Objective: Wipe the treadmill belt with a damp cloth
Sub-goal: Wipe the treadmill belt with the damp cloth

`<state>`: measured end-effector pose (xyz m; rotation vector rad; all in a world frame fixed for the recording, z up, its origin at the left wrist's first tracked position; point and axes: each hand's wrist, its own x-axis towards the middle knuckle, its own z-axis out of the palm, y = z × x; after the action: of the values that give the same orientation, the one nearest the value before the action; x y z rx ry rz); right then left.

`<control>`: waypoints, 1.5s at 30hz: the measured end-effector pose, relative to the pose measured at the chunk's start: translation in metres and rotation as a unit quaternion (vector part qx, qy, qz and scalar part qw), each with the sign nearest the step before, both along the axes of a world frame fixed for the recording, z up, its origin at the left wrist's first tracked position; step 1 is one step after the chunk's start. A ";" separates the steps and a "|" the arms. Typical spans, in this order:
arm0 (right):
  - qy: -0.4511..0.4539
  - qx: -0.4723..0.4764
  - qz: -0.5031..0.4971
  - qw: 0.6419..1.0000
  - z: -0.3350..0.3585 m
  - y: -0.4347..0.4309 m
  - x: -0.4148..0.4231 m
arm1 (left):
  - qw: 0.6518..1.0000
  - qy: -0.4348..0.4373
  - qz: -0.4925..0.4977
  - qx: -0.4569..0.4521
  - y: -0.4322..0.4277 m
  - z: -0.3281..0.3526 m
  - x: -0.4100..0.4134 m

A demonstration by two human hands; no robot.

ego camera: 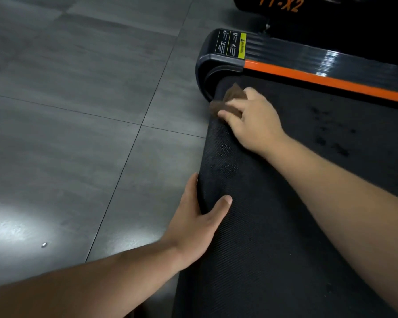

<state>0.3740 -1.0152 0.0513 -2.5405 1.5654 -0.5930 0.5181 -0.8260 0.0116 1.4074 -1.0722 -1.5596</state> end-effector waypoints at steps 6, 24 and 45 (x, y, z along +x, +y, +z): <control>-0.028 0.055 0.120 0.991 -0.003 0.125 -0.024 | 1.000 -0.005 -0.005 -0.013 0.028 -0.008 0.002; -0.044 0.026 -0.043 0.998 -0.003 0.121 -0.015 | 1.000 0.007 0.015 0.009 0.068 -0.023 0.007; -0.009 0.148 0.217 0.965 0.000 0.276 -0.045 | 0.995 0.053 0.044 0.077 0.063 -0.029 0.014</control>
<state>0.3294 -0.7388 0.0508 -2.5119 0.9502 -0.3009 0.5321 -0.7632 -0.0173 1.4370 -0.8313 -1.6620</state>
